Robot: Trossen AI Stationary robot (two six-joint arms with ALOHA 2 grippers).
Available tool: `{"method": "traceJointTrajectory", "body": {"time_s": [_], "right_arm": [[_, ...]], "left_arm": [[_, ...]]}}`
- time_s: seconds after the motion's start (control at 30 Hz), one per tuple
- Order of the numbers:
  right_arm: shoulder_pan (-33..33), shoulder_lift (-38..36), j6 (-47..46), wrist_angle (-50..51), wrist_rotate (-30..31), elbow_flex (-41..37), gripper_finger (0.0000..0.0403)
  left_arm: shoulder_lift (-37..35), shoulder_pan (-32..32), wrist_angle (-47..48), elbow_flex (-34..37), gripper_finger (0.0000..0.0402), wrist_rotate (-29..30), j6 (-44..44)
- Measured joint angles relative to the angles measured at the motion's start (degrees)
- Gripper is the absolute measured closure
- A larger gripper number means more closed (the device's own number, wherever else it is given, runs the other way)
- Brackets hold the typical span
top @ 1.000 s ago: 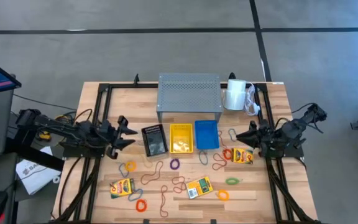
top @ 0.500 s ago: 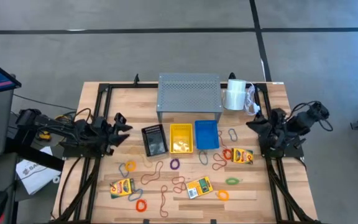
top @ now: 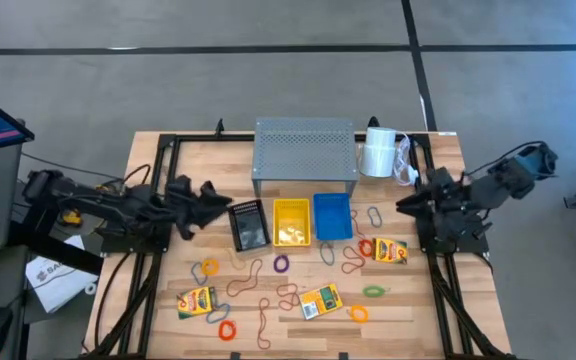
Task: Pick & Place Office Desk Supplies
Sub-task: Put the green spring keychain into the blue basket
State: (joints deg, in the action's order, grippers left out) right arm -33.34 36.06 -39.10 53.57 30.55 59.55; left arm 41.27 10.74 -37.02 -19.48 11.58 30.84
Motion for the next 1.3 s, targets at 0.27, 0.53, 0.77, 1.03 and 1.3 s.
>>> {"method": "traceJointTrajectory", "body": {"time_s": [0.27,0.53,0.77,1.03,1.3], "right_arm": [[0.0,14.8,-4.5,17.6,-11.5,13.8,0.0327],[0.3,22.1,-3.6,24.5,-14.2,13.8,0.0327],[2.4,26.6,-4.8,23.8,-16.3,13.8,0.0327],[0.8,37.0,-9.3,25.3,-24.2,13.9,0.0307],[-2.8,49.1,-15.0,25.3,-26.6,13.8,0.0213]], "left_arm": [[2.8,0.0,23.8,-10.1,0.0243,-5.3,-0.5],[0.9,0.0,25.7,-11.8,0.0243,-6.5,-10.3],[0.8,0.0,25.7,-11.8,0.0243,-6.5,-14.1],[0.8,0.0,29.2,-11.8,0.0243,-6.5,-14.1],[0.8,0.0,32.9,-11.8,0.0243,-6.5,-14.1]]}}
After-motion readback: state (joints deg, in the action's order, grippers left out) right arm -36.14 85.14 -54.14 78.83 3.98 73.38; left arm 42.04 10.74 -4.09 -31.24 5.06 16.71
